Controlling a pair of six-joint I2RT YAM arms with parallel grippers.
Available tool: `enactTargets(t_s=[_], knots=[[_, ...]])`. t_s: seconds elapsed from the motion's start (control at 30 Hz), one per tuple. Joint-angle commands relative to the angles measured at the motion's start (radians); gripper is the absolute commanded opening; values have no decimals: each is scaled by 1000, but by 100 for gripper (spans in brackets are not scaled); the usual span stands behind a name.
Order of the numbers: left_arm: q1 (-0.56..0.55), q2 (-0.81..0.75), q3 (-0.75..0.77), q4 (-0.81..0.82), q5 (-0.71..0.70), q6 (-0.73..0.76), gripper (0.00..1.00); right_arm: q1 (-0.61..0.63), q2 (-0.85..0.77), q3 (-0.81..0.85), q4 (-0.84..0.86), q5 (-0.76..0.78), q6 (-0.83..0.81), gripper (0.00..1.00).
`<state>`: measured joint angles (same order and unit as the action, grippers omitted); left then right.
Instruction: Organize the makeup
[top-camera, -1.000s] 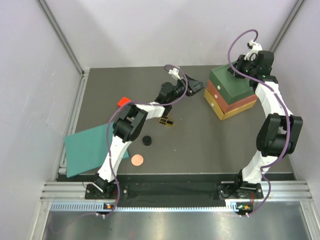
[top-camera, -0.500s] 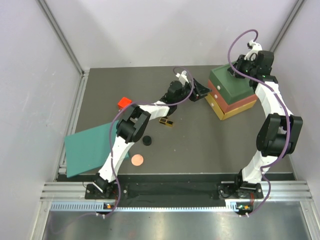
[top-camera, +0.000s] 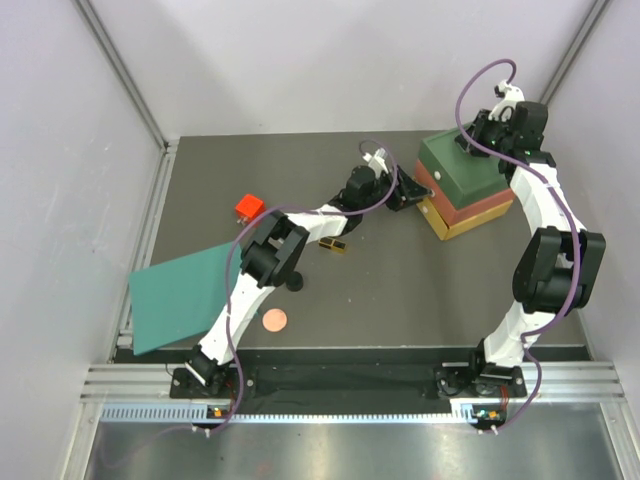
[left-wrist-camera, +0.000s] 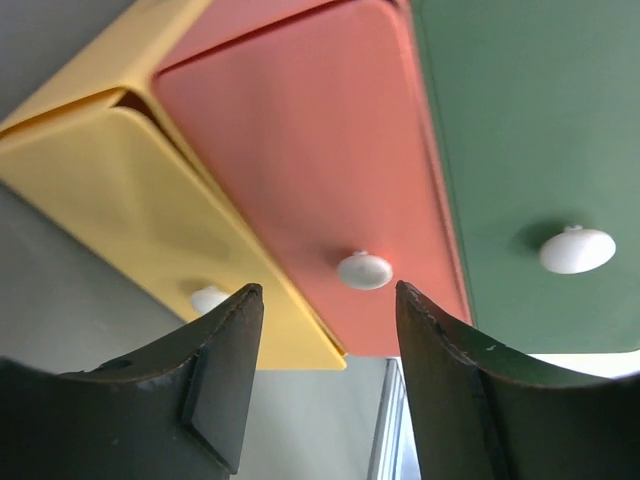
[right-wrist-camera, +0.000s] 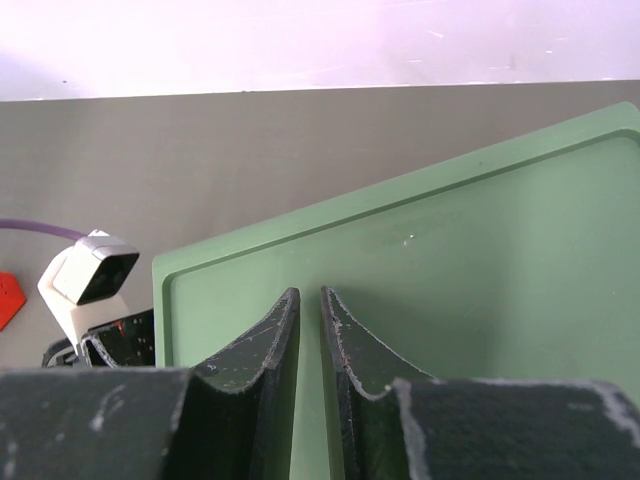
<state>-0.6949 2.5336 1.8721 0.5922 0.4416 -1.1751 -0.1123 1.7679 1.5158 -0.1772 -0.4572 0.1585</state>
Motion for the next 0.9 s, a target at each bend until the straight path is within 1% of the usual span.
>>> enactTargets(t_s=[0.0, 0.13, 0.33, 0.87], knots=[[-3, 20, 61, 66, 23, -9, 57, 6, 107, -109, -351, 26, -17, 16], [-5, 22, 61, 77, 26, -12, 55, 6, 104, -112, -350, 28, -17, 16], [-8, 34, 71, 90, 31, -27, 50, 6, 104, -114, -347, 28, -17, 16], [-20, 50, 127, 66, 26, -17, 49, 6, 99, -123, -343, 28, -17, 16]])
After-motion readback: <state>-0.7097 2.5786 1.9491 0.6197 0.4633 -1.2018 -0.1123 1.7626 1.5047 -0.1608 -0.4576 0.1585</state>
